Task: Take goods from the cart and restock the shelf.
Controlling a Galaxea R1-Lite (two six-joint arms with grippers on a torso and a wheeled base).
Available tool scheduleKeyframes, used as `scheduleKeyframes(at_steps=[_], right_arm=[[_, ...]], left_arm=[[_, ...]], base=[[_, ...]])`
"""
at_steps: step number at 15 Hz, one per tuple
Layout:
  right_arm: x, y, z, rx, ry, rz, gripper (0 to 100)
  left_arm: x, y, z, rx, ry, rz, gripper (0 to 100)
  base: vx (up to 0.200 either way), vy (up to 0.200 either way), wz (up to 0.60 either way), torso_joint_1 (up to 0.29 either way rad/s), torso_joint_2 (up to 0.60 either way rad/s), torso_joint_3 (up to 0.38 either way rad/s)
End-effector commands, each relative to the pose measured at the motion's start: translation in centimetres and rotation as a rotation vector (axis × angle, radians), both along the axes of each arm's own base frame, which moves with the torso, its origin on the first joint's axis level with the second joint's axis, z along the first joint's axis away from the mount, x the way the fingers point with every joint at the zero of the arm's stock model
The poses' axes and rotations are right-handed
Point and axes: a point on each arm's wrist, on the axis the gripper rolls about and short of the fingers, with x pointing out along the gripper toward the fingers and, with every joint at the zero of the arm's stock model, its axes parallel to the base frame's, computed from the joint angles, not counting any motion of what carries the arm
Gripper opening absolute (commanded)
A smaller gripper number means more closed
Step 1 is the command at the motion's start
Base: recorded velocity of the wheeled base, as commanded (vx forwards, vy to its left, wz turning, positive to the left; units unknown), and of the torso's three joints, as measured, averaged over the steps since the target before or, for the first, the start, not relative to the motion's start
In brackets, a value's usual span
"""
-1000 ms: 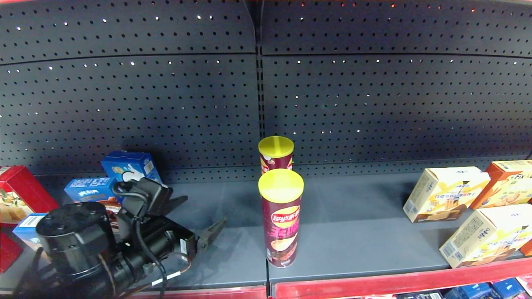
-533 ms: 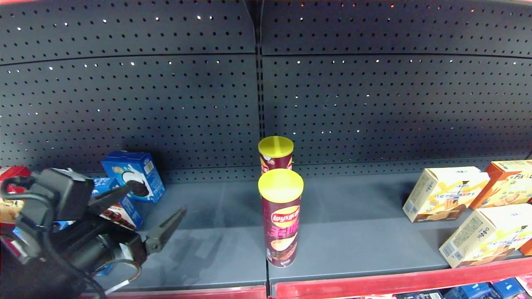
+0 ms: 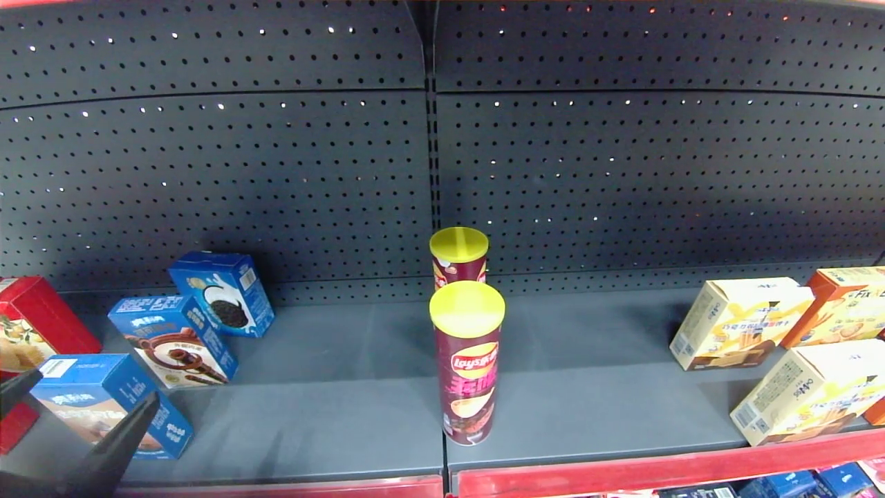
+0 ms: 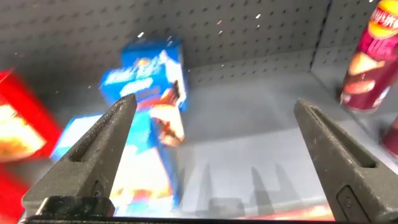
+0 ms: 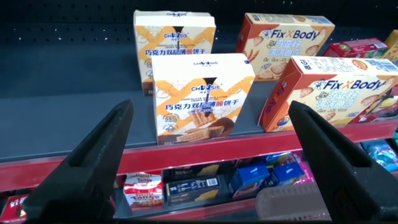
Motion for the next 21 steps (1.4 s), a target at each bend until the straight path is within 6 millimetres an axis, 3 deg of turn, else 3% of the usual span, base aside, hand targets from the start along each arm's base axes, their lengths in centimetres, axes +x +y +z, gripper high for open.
scheduleKeyframes(at_steps=[1, 5, 7, 8, 9, 12, 16, 20, 21], right_arm=[[-0.1, 0.0, 0.1, 0.002, -0.007, 0.001, 100], [-0.3, 0.0, -0.1, 0.003, -0.015, -0.002, 100], [-0.4, 0.0, -0.3, 0.006, -0.014, -0.007, 100], [-0.4, 0.0, -0.3, 0.010, -0.019, -0.007, 100], [-0.6, 0.0, -0.5, 0.019, -0.022, -0.013, 100], [-1.0, -0.1, -0.9, 0.038, -0.037, -0.013, 100], [-1.9, 0.0, -3.3, 0.037, -0.036, 0.027, 100], [-4.0, 0.0, -7.6, 0.012, -0.023, 0.098, 100], [-4.0, 0.0, -7.5, 0.015, -0.037, 0.090, 100]], left_arm=[[-3.4, 0.7, -0.6, -0.016, -0.082, 0.023, 100], [-8.1, 1.4, -3.9, -0.011, -0.027, 0.035, 100], [-9.1, 1.6, -4.8, -0.011, 0.034, 0.102, 100], [-9.1, 1.6, -4.9, -0.018, 0.032, 0.117, 100], [-8.6, 1.6, -6.7, 0.004, 0.093, 0.127, 100], [-8.6, 1.5, -6.7, -0.050, 0.093, 0.095, 100], [-8.6, 1.3, -7.3, -0.108, 0.157, 0.009, 100], [-8.6, 1.3, -7.3, -0.101, 0.156, 0.000, 100], [-8.6, 1.3, -7.3, -0.096, 0.154, -0.004, 100]], base=[[0.000, 0.000, 0.00, 0.000, 0.00, 0.000], [0.000, 0.000, 0.00, 0.000, 0.00, 0.000], [0.000, 0.000, 0.00, 0.000, 0.00, 0.000], [0.000, 0.000, 0.00, 0.000, 0.00, 0.000], [0.000, 0.000, 0.00, 0.000, 0.00, 0.000], [0.000, 0.000, 0.00, 0.000, 0.00, 0.000], [0.000, 0.000, 0.00, 0.000, 0.00, 0.000], [0.000, 0.000, 0.00, 0.000, 0.00, 0.000], [0.000, 0.000, 0.00, 0.000, 0.00, 0.000]])
